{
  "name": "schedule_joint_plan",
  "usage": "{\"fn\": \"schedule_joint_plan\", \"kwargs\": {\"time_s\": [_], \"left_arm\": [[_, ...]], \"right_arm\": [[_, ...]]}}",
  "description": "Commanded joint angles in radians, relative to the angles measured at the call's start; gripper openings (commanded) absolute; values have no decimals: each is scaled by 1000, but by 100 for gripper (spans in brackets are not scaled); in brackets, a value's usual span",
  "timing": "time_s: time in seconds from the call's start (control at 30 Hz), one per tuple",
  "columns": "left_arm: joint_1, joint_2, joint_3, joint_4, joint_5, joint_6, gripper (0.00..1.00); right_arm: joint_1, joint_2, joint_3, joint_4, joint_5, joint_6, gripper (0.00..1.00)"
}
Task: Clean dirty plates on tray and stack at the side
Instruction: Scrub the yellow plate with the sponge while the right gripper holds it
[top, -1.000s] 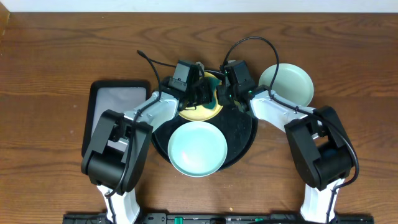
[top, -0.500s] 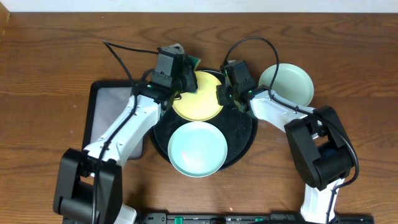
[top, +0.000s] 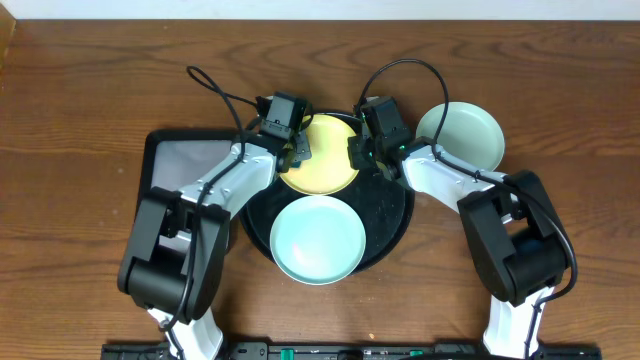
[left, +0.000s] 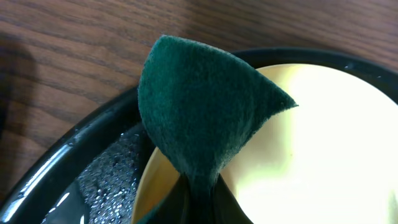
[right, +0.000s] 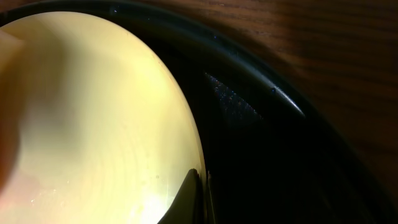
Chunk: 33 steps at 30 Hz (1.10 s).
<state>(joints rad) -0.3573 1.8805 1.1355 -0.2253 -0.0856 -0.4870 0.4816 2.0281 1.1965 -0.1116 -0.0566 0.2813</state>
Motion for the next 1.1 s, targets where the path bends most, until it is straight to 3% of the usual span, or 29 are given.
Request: {"fn": "schedule_joint_plan", "kwargs": {"time_s": [0.0, 0.17, 0.43, 0.53, 0.7, 0.9, 1.07], "left_arm": [[5, 51, 0, -13, -52, -49, 7], [5, 95, 0, -5, 142, -50, 7], [18, 92, 15, 84, 603, -50, 8], [32, 87, 34, 101, 678, -50, 7], [73, 5, 70, 52, 621, -50, 7], [87, -116, 70, -64, 376, -49, 7], [84, -106, 55, -171, 204, -49, 7]], "right_arm": [[5, 25, -3, -12, 0, -5, 1], [5, 25, -3, -12, 0, -5, 1], [5, 25, -3, -13, 0, -5, 1], [5, 25, -3, -13, 0, -5, 1], [5, 25, -3, -13, 0, -5, 1], [5, 25, -3, -12, 0, -5, 1], [5, 25, -3, -12, 0, -5, 1]]}}
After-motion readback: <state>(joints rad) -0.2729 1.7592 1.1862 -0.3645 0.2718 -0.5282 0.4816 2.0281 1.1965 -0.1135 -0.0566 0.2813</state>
